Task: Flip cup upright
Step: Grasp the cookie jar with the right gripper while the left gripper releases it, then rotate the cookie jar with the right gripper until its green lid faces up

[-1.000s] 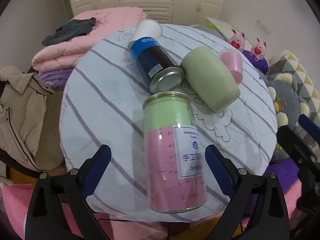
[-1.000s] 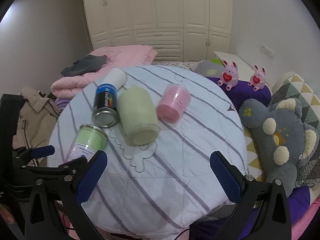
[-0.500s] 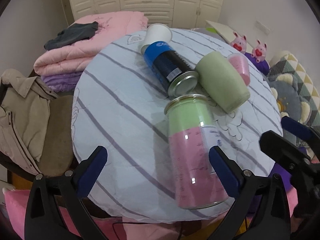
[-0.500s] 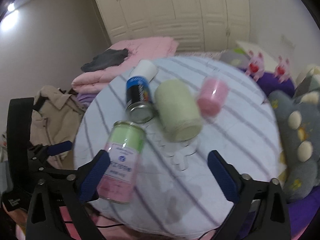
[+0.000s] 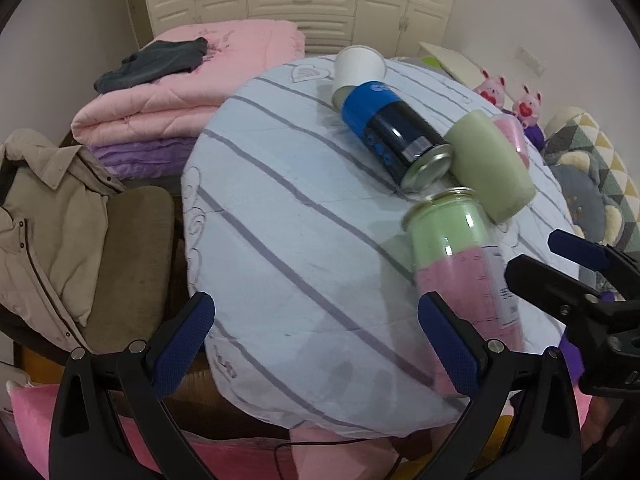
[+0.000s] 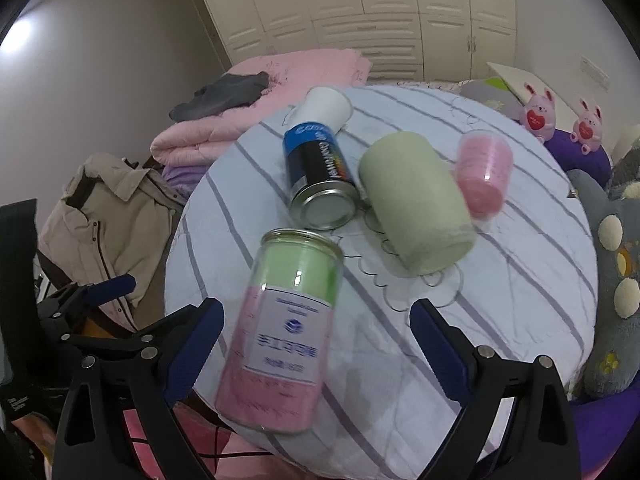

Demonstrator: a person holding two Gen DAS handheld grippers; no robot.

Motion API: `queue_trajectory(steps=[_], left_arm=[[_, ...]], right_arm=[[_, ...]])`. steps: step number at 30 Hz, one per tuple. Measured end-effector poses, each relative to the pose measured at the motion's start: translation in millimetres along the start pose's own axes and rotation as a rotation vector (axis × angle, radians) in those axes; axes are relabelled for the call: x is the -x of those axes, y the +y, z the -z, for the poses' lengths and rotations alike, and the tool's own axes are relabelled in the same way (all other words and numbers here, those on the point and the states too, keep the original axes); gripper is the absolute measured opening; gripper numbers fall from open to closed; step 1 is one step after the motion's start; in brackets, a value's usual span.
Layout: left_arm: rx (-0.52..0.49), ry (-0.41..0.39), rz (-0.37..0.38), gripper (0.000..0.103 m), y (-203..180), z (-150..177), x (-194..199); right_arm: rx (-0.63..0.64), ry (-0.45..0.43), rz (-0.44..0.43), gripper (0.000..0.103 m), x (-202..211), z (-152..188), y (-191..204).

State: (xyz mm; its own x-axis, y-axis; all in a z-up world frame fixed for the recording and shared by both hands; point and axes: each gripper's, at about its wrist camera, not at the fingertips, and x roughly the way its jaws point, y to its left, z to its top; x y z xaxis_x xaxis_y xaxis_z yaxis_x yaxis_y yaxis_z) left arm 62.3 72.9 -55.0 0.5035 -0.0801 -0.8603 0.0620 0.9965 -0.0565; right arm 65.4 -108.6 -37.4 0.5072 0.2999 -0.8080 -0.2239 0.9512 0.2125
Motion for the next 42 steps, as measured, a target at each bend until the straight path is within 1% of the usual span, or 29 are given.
queue_trajectory(steps=[3,7,10,17,18,19,20,27,33,42], left_arm=[[-0.015,0.009,-0.018,0.103,8.0,-2.4,-3.7],[-0.028,0.017,-0.015,0.103,16.7,-5.8,-8.5],[-0.035,0.022,-0.016,0.103,21.6,-7.9,-12.5],[-0.051,0.05,-0.043,0.103,30.3,-10.5,-25.8],[-0.051,0.054,-0.042,0.103,31.7,-10.4,-27.7],[-0.05,0.057,-0.04,0.103,32.3,-10.2,-28.4],[-0.049,0.061,-0.039,0.103,33.4,-10.4,-29.7],[-0.048,0.077,-0.055,0.103,33.5,-11.2,-33.3],[-0.062,0.085,-0.062,0.103,27.7,-10.5,-34.4],[-0.075,0.077,-0.038,0.103,11.6,-13.6,-30.7]], right_arm=[[-0.001,0.028,-0.005,0.095,-11.4,-3.3,6.7],[-0.001,0.068,-0.001,0.095,-29.2,-8.7,14.3],[-0.01,0.107,-0.015,0.095,-42.4,-12.4,16.6],[-0.022,0.17,0.022,0.094,-63.4,-15.2,17.9],[-0.024,0.179,0.025,0.08,-66.1,-15.0,17.2],[-0.026,0.191,0.019,0.073,-68.5,-14.4,16.4],[-0.03,0.206,0.005,0.073,-70.5,-13.4,16.1],[-0.024,0.199,-0.004,0.073,-66.9,-12.6,16.0],[-0.007,0.177,0.015,0.073,-61.8,-14.4,16.7],[0.034,0.048,0.07,0.073,-31.7,-31.1,9.3]])
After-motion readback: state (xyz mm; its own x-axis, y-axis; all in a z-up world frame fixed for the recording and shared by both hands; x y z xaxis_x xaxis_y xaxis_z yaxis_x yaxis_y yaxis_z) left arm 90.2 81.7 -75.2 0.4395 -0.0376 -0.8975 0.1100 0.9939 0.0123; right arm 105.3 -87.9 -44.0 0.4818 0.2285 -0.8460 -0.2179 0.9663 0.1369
